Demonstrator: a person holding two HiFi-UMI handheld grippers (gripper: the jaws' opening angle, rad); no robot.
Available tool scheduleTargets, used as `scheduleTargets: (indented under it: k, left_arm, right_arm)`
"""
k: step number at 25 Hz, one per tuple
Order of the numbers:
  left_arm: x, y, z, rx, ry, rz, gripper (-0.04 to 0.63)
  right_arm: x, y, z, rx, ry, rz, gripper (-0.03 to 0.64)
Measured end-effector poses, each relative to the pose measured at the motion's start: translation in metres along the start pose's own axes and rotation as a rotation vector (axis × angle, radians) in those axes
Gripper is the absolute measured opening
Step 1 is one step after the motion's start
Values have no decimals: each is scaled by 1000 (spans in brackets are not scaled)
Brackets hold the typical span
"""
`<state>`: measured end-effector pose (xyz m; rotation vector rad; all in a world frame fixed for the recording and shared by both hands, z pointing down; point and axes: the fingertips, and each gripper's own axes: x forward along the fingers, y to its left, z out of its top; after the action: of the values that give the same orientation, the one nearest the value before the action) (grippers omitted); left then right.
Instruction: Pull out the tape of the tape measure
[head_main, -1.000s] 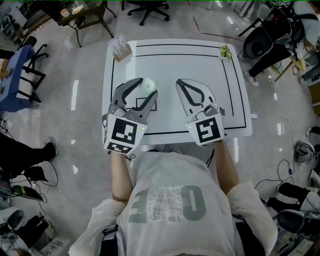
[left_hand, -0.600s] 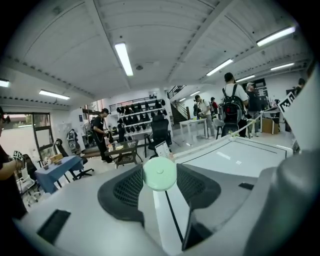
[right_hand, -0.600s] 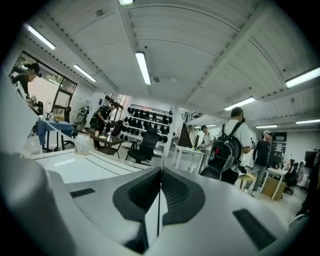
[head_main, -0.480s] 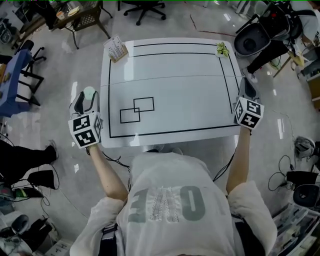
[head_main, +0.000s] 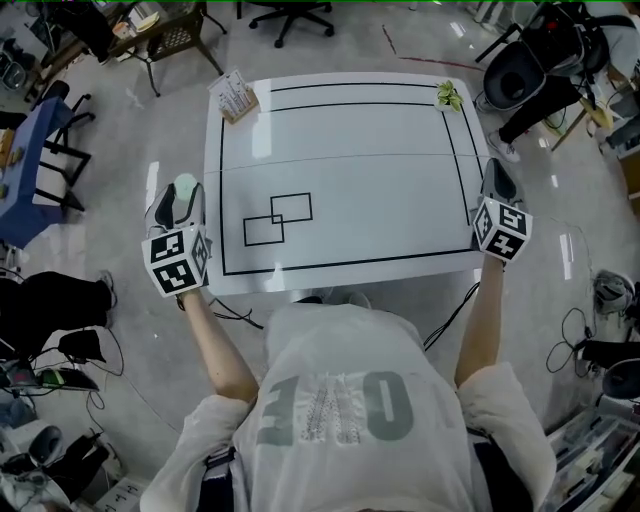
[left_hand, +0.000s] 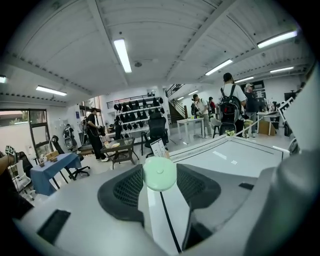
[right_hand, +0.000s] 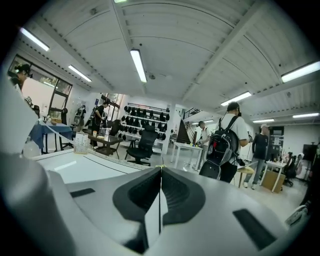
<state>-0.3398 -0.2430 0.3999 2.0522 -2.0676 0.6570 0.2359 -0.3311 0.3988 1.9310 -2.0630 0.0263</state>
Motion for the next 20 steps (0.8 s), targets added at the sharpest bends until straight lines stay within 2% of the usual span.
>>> scheduleTargets:
  k: [3,8,16,20]
  left_arm:
    - [1,-13,-2,28,15,-19,230]
    - [5,-22,-9,43,42,-33,230]
    - [11,-23,-17,-63,74,-36,230]
    - [16,-29,-19,-70,80,-47,230]
  right_arm:
    - [0,8,-2,-8,-5,45,32]
    - [-3,12,-10,-22,16,42,32]
    - [-3,15,-22,-14,49,39,32]
    - [-2,19,-29,-19,69,47,32]
